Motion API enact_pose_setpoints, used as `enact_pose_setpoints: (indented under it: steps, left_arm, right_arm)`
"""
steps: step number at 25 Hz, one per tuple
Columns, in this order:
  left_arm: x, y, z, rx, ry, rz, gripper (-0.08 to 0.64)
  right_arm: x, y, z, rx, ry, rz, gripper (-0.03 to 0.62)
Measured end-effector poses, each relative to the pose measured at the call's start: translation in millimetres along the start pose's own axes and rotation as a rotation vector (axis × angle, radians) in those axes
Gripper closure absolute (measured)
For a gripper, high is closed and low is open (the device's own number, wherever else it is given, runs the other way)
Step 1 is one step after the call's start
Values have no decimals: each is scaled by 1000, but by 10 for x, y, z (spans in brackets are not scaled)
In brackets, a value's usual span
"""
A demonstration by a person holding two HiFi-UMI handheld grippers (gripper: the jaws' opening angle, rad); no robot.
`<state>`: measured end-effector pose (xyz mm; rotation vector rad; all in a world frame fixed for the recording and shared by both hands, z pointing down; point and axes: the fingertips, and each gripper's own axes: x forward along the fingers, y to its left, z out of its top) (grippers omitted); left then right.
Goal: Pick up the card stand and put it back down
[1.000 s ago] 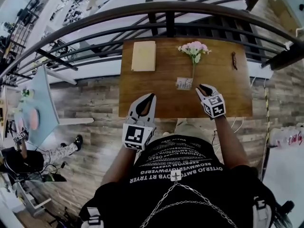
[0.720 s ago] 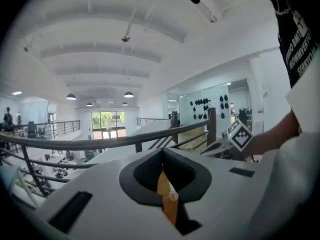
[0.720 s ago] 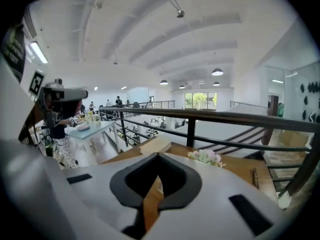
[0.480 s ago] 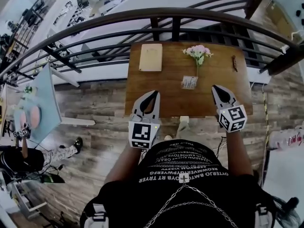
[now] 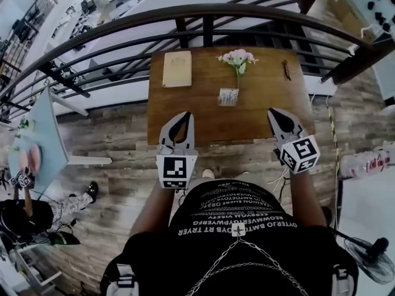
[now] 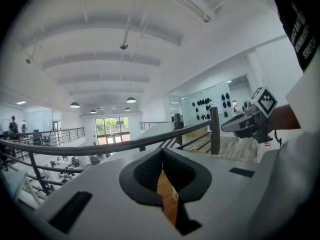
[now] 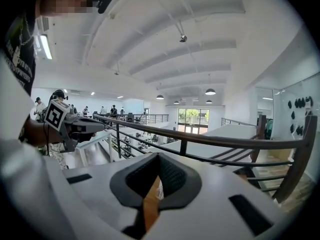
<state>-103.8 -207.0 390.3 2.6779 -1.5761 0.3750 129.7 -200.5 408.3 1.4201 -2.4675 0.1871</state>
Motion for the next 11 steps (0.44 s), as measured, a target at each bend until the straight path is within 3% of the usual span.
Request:
enact_pose_setpoints:
  steps: [11]
  left_arm:
    - [371,-756,272,-4,-17,-13,534]
  right_arm:
    - [-277,-440,-32,-21,-10,97,579]
